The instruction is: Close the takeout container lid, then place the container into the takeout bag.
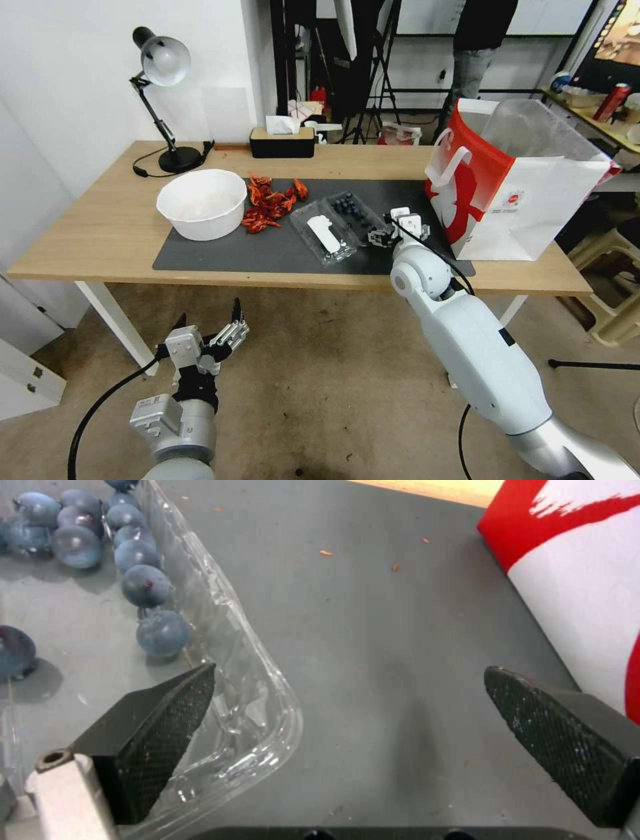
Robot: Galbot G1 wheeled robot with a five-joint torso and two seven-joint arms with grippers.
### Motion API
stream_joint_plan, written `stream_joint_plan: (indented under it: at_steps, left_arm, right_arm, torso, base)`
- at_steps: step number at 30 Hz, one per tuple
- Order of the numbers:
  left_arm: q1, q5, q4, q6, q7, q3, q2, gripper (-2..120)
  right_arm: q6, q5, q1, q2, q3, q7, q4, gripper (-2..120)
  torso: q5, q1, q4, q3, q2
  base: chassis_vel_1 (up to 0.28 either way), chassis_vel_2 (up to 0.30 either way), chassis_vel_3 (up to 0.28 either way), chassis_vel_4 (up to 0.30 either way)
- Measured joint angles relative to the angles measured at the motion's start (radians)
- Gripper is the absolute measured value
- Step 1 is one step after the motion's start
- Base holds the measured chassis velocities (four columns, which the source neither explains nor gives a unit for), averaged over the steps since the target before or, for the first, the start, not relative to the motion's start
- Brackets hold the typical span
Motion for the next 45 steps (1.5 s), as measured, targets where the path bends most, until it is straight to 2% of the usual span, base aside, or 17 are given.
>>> stream_joint_plan:
  at_steps: [45]
  left_arm:
    - [0.016,0.029,0.008,-0.034,-0.001,0.019,-0.011,100]
  right_arm:
    - [-0.001,0.097,-0.110,-0.053,0.063,0.084,0.139,100]
  torso:
    - [0.0000,0.000,0.0000,0.000,0.000]
  base:
    - [0.000,0.000,0.000,0.000]
